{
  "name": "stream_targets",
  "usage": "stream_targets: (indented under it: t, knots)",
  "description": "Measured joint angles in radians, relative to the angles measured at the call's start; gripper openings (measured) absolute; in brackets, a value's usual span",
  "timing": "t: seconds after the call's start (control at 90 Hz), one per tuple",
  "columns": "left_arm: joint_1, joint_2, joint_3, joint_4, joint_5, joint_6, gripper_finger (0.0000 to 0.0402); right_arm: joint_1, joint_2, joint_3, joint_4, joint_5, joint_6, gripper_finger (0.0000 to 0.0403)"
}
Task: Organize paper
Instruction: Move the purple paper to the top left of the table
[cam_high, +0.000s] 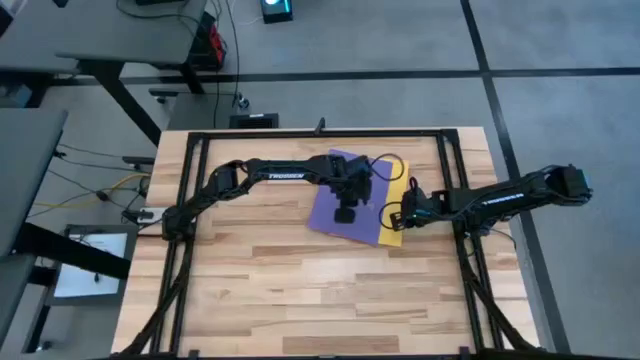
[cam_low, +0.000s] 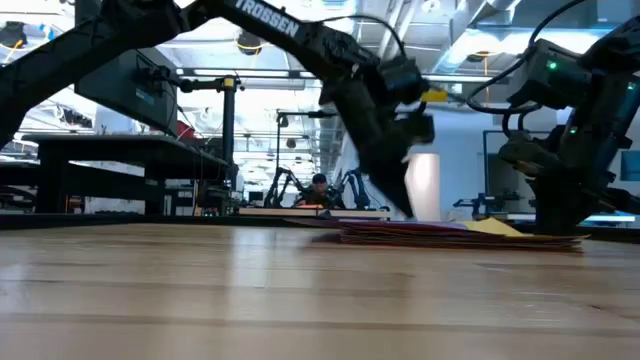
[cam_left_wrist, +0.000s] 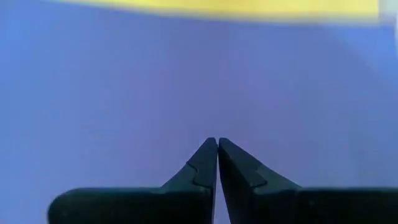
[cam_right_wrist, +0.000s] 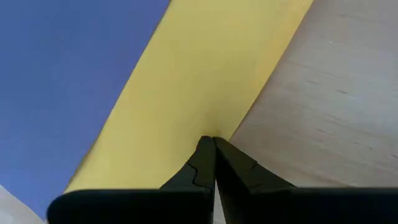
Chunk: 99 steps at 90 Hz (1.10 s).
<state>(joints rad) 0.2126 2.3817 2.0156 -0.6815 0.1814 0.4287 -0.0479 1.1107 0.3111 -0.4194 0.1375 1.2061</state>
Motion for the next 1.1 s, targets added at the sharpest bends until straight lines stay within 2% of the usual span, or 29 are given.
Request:
stream_targets:
  t: [0.133,0.5,0.689,0.944,1.1]
  knots:
    - [0.01,-0.002,-0.031,-0.079,-0.031,0.027,0.0,0.0,0.0,0.0,0.0,-0.001,-0.004,0.0]
    - [0.058,-0.013,-0.085,-0.404,-0.05,-0.098,0.0,0.0,0.0,0.001,-0.006,-0.001,-0.036,0.0]
    - [0.101,-0.017,-0.087,-0.575,-0.123,-0.197,0.0,0.001,0.0,0.001,-0.007,-0.001,-0.04,0.0]
    - [0.146,-0.018,-0.09,-0.62,-0.126,-0.183,0.0,0.001,0.0,0.001,-0.007,-0.001,-0.051,0.0]
    - [0.162,-0.017,-0.103,-0.679,-0.16,-0.251,0.0,0.001,0.0,0.001,-0.007,-0.001,-0.047,0.0]
